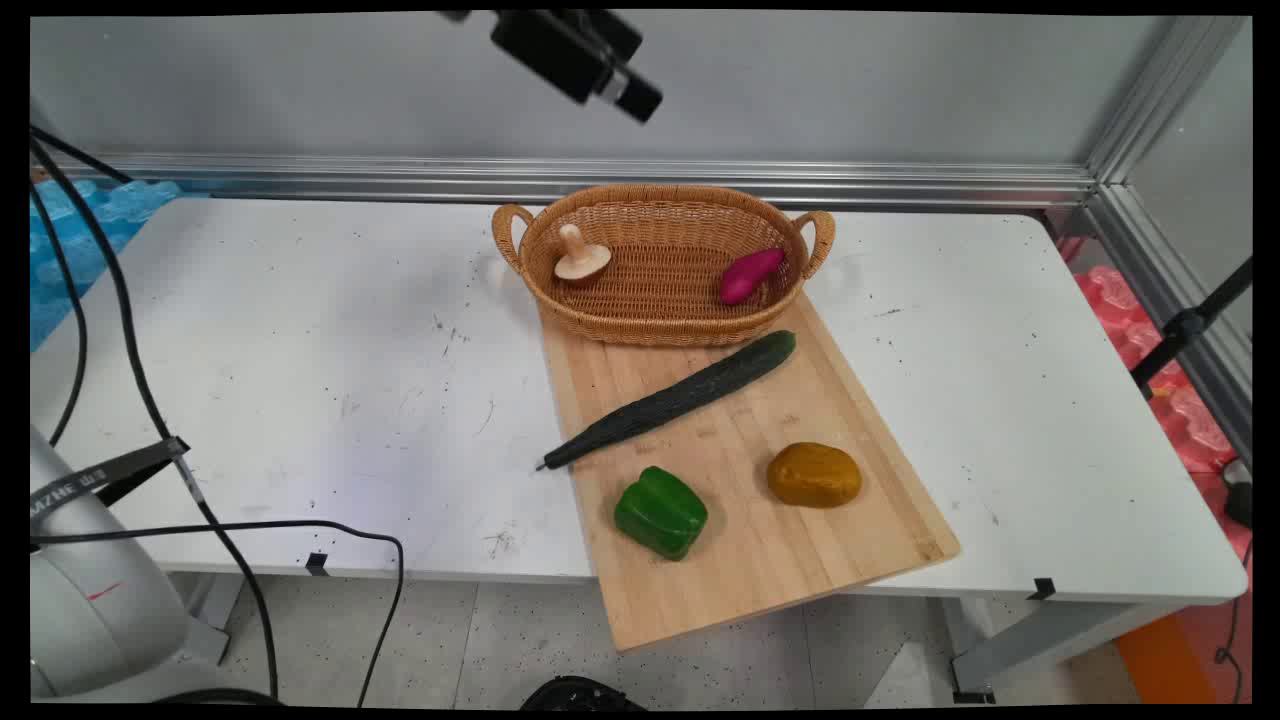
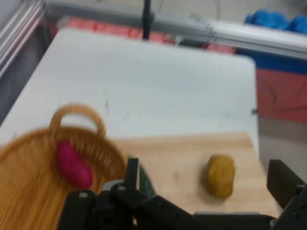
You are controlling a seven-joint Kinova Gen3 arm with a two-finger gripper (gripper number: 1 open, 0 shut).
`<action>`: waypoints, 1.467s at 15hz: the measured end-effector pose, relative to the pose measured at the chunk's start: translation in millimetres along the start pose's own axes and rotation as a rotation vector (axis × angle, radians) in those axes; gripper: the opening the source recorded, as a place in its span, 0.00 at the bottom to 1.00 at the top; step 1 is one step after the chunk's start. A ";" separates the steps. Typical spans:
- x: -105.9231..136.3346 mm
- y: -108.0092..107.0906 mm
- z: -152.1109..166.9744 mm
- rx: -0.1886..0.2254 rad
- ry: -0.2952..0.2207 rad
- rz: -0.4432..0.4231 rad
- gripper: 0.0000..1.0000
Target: Pick up the cucumber from the cutting board
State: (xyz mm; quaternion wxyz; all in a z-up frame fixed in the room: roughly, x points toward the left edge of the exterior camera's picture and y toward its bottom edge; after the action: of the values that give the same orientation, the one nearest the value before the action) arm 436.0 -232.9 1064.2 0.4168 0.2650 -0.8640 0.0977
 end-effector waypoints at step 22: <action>-64.7 29.1 191.8 0.195 -0.470 -0.175 1.00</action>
State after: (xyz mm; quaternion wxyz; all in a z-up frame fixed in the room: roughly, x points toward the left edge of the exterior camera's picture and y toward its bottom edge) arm 325.2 -258.8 894.3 0.1839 0.3929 -0.8975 0.0797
